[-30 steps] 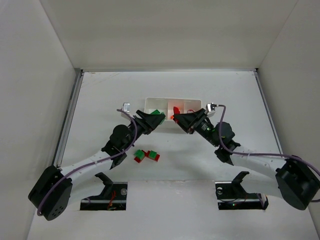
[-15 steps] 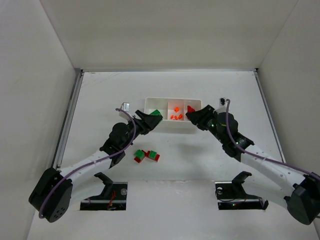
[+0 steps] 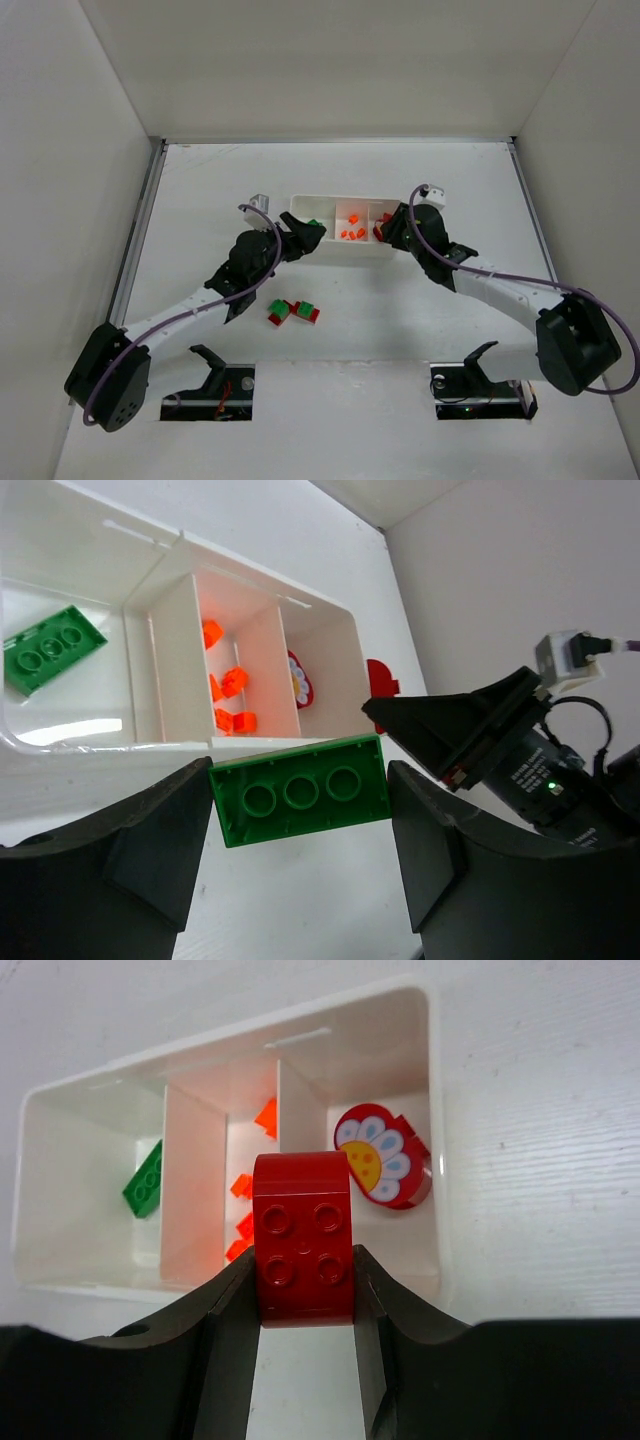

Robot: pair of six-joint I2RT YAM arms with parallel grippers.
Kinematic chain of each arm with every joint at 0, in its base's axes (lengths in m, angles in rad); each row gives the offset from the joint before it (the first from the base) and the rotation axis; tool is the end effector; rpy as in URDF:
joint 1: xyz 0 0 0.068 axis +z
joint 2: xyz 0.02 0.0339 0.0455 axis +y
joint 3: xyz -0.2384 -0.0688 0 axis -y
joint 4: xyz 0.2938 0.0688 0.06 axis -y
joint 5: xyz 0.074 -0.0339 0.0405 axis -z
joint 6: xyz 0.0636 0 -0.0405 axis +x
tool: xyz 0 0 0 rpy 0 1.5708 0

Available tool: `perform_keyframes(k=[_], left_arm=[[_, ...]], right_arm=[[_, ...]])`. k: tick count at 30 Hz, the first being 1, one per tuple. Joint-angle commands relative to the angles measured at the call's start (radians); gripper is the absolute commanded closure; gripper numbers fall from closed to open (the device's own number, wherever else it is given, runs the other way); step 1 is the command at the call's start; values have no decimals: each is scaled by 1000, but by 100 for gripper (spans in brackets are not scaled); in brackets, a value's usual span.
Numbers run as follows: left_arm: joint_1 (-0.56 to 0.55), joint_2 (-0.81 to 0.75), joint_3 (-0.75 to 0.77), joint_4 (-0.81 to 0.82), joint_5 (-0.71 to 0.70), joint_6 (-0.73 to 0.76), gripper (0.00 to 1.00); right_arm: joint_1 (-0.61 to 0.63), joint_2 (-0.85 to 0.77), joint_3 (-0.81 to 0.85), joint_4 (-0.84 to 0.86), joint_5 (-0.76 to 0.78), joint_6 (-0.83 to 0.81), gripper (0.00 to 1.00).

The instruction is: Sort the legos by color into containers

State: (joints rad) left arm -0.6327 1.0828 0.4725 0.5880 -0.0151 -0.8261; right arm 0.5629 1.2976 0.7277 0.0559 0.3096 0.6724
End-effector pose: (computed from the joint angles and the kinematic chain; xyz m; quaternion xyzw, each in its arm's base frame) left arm 0.2594 -0.1890 0.2018 -0.0743 0.7111 -0.4619 0.5249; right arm 0.3085 0.1718 0.1689 0.1243 0.8478 0.1799 0.4832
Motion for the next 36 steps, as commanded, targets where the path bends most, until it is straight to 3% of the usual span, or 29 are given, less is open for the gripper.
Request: perform_keyframes(k=[1,7,11,14,18,22,32,36], left_arm=[[-3,38,70,-11,-58,71,58],[-6,152,141,-11,-101,111,58],[-5,218,190,-22,-121,142,58],[-5,247,222,-39,-149,173,58],[-14,310,291,-102,-207,229,58],[-26,379,353,-135,-282,277,57],[-35,419,417,-197,-361,303,35],[-43,349,379,-197,-358,294,33]], right_arm=[[-14,9,70,71,43,-63,61],[-19,39,96,94,45,-105,39],[-16,17,84,94,45,-119,34],[-11,-49,50,97,42,-119,40],[59,-179,-29,136,-10,-120,59],[130,-244,-85,160,-102,-137,60],[352,-106,-70,191,-178,-241,35],[462,-9,-33,205,-219,-315,28]])
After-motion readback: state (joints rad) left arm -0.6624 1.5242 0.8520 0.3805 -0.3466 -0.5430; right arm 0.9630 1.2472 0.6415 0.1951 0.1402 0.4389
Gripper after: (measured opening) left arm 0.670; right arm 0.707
